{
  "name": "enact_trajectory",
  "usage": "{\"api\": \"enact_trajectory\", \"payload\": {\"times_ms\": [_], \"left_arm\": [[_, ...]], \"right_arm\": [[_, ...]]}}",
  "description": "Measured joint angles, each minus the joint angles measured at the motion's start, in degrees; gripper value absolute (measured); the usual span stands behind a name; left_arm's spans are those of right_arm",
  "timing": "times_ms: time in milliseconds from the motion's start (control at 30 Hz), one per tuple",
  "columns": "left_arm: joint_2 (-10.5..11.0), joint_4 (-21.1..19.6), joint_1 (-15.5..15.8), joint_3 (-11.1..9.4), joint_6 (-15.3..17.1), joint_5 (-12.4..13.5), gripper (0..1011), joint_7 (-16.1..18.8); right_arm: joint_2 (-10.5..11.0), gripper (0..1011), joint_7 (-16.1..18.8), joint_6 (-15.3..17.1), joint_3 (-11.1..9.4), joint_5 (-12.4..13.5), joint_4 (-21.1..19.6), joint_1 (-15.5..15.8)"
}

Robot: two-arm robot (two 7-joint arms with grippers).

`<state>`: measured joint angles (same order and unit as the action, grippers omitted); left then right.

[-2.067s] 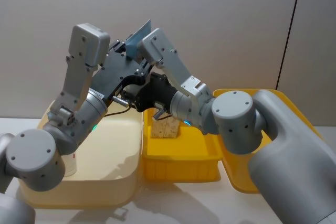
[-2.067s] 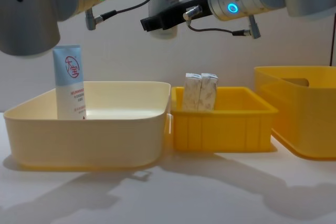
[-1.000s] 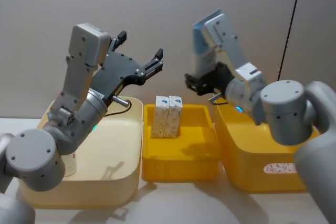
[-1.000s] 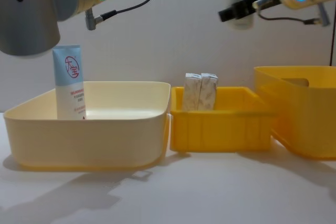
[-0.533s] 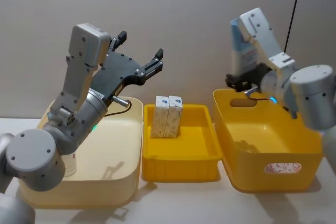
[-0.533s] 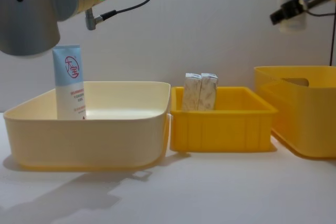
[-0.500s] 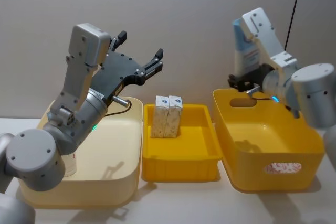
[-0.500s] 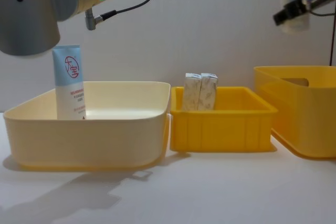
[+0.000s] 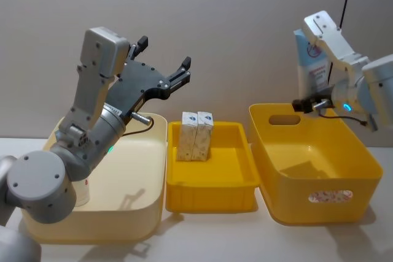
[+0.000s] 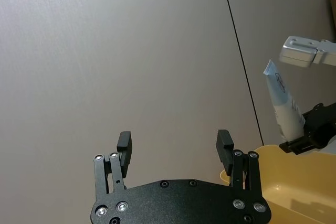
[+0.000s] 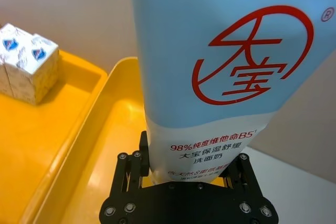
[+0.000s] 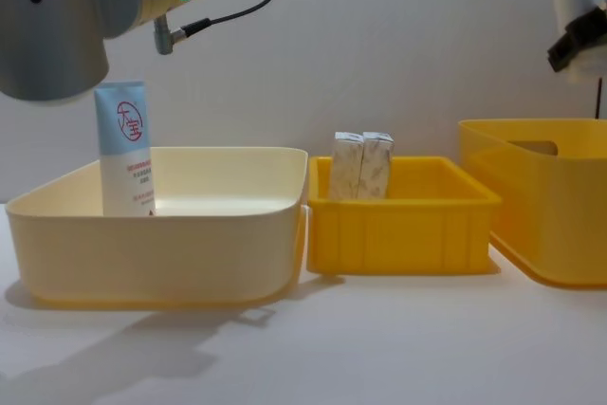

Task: Bimanual collaborative sorting of washing and personal care products

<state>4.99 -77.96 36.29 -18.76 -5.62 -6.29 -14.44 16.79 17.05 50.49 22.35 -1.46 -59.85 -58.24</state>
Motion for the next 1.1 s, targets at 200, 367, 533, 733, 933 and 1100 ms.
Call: {"api": "enact_trajectory", "payload": {"times_ms": [200,367,533,733,933,1100], "left_arm": [[0.0,0.0,0.0,0.01,0.0,0.0,1003,0.0],[0.0,0.0,0.0,0.0,0.0,0.01,1003,0.0],[0.01,0.0,0.0,0.01,0.0,0.01,1003,0.0],[0.0,-0.01,0.0,0.0,0.0,0.0,1003,0.0],[0.01,0.0,0.0,0.01,0.0,0.0,1003,0.0],[0.01,0.0,0.0,0.01,0.0,0.01,1003,0.0]], "right_arm": [[0.74,662,3.56,3.1,1.6,-0.14,3.76,-3.13],[1.25,662,7.78,5.68,3.66,-0.33,7.96,-6.55],[1.33,749,11.95,7.34,6.0,-0.69,12.6,-9.72],[0.5,941,18.87,8.2,10.38,-1.68,22.36,-15.77],[-2.1,1001,23.89,6.24,12.88,-3.49,33.88,-21.6],[-3.83,1001,27.23,4.69,14.37,-4.75,41.56,-25.56]]}}
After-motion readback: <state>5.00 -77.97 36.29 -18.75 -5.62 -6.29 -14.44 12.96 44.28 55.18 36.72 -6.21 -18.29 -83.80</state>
